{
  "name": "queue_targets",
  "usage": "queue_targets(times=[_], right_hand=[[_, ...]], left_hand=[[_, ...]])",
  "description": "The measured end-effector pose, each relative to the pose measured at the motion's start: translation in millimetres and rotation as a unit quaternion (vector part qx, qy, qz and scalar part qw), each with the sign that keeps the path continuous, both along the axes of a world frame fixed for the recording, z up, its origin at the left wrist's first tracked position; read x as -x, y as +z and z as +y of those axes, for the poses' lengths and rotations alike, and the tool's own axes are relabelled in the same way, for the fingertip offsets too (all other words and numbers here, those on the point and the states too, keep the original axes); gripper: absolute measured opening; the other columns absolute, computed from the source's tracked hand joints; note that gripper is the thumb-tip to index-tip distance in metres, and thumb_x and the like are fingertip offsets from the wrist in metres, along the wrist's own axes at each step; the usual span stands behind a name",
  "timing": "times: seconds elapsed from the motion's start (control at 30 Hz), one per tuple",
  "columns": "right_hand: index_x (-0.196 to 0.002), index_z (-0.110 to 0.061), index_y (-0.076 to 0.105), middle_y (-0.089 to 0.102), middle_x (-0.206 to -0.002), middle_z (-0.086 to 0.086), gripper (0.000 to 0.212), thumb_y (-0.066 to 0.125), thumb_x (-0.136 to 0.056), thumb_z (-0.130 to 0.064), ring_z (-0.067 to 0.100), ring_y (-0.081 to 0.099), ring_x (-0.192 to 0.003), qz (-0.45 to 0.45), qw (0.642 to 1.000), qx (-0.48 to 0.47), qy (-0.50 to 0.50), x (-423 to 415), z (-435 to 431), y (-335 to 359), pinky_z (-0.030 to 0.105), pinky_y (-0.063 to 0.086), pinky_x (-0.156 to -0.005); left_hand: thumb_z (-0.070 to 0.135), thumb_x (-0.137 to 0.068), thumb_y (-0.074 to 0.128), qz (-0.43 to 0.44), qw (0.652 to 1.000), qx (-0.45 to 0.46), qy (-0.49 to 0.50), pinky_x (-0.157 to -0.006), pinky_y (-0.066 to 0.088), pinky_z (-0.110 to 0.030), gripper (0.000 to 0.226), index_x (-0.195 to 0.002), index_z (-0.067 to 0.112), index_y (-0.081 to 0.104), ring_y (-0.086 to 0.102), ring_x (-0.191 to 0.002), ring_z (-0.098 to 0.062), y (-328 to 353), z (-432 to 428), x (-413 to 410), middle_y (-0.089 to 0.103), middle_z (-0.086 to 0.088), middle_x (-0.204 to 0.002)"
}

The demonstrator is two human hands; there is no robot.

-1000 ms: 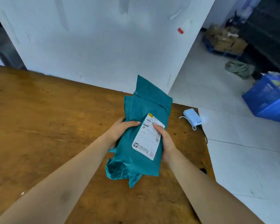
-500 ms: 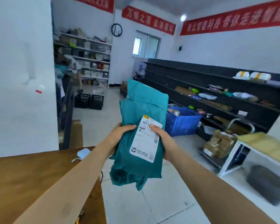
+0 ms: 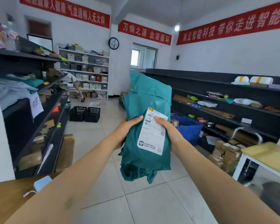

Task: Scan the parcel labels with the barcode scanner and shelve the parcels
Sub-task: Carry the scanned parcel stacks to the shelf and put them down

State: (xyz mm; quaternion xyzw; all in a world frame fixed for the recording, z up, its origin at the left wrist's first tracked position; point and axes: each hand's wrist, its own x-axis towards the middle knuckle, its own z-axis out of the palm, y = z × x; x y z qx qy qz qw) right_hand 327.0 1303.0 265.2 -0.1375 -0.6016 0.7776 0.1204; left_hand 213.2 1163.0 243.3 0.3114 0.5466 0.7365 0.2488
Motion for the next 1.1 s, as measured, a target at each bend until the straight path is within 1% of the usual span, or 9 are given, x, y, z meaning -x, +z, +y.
queue_targets(times=[0.07, 0.3, 0.4, 0.53, 0.6, 0.77, 0.9, 1.0, 1.1], right_hand=[[-0.102, -0.014, 0.070, 0.077, -0.093, 0.008, 0.024, 0.064, -0.087, -0.032, 0.023, 0.073, -0.077, 0.004, 1.000, -0.015, 0.027, 42, 20, 1, 0.036, 0.055, -0.074], [-0.101, -0.014, 0.071, 0.077, -0.094, 0.009, 0.024, 0.063, -0.088, -0.033, 0.023, 0.074, -0.077, 0.008, 0.993, -0.019, 0.120, 211, 83, 16, 0.036, 0.054, -0.076], [-0.105, -0.014, 0.070, 0.076, -0.101, 0.011, 0.029, 0.064, -0.086, -0.035, 0.025, 0.074, -0.082, 0.005, 0.986, -0.023, 0.164, 285, 99, 22, 0.037, 0.053, -0.079], [-0.106, -0.014, 0.070, 0.076, -0.102, 0.011, 0.029, 0.063, -0.087, -0.035, 0.024, 0.074, -0.082, -0.001, 0.974, -0.025, 0.226, 388, 112, 22, 0.037, 0.053, -0.080], [-0.104, -0.014, 0.070, 0.076, -0.099, 0.010, 0.027, 0.063, -0.087, -0.034, 0.023, 0.074, -0.079, -0.002, 0.967, -0.033, 0.253, 443, 117, 19, 0.036, 0.054, -0.078], [-0.102, -0.015, 0.070, 0.077, -0.097, 0.010, 0.024, 0.063, -0.087, -0.032, 0.024, 0.073, -0.079, 0.014, 0.945, -0.033, 0.326, 590, 126, 21, 0.036, 0.054, -0.077], [-0.103, -0.015, 0.069, 0.076, -0.095, 0.010, 0.027, 0.062, -0.087, -0.035, 0.027, 0.070, -0.082, 0.028, 0.926, -0.029, 0.375, 712, 116, 37, 0.036, 0.053, -0.077], [-0.109, -0.015, 0.069, 0.075, -0.101, 0.011, 0.035, 0.063, -0.085, -0.040, 0.030, 0.069, -0.090, 0.009, 0.908, -0.044, 0.417, 797, 92, 36, 0.040, 0.051, -0.087], [-0.108, -0.019, 0.071, 0.075, -0.104, 0.010, 0.041, 0.065, -0.080, -0.048, 0.031, 0.068, -0.099, -0.009, 0.891, -0.055, 0.451, 872, 64, 17, 0.044, 0.048, -0.099]], left_hand=[[0.047, -0.069, 0.073, -0.002, 1.000, -0.009, 0.017, -0.096, 0.050, -0.041, 0.068, -0.128, 0.018, 0.055, 0.067, -0.105, -0.024, -4, 18, 38, 0.071, -0.003, -0.115], [0.045, -0.068, 0.072, 0.000, 0.994, 0.005, 0.110, -0.095, 0.050, -0.042, 0.064, -0.124, 0.019, 0.058, 0.067, -0.104, -0.026, 14, 65, 177, 0.072, -0.005, -0.112], [0.043, -0.065, 0.073, -0.017, 0.989, 0.007, 0.150, -0.088, 0.051, -0.039, 0.064, -0.123, 0.020, 0.059, 0.068, -0.102, -0.026, 23, 74, 239, 0.073, -0.003, -0.109], [0.034, -0.075, 0.071, -0.036, 0.977, -0.008, 0.211, -0.083, 0.050, -0.035, 0.052, -0.123, 0.015, 0.061, 0.068, -0.096, -0.024, 24, 82, 324, 0.075, -0.002, -0.099], [0.031, -0.079, 0.069, -0.044, 0.969, -0.014, 0.245, -0.081, 0.050, -0.036, 0.045, -0.120, 0.014, 0.063, 0.067, -0.098, -0.027, 16, 84, 367, 0.074, -0.005, -0.104], [0.037, -0.064, 0.077, -0.038, 0.940, -0.024, 0.338, -0.096, 0.048, -0.045, 0.059, -0.116, 0.012, 0.067, 0.065, -0.105, -0.033, 12, 83, 481, 0.070, -0.012, -0.114], [0.039, -0.065, 0.075, -0.058, 0.911, -0.012, 0.407, -0.086, 0.051, -0.040, 0.060, -0.117, 0.011, 0.065, 0.067, -0.100, -0.032, 32, 73, 570, 0.071, -0.012, -0.111], [0.037, -0.077, 0.069, -0.109, 0.890, -0.021, 0.443, -0.082, 0.052, -0.040, 0.041, -0.109, 0.013, 0.070, 0.068, -0.089, -0.031, 31, 59, 626, 0.072, -0.013, -0.106], [0.030, -0.089, 0.056, -0.134, 0.870, -0.029, 0.474, -0.074, 0.052, -0.034, 0.025, -0.094, 0.012, 0.074, 0.070, -0.073, -0.025, 17, 34, 687, 0.075, -0.010, -0.087]])
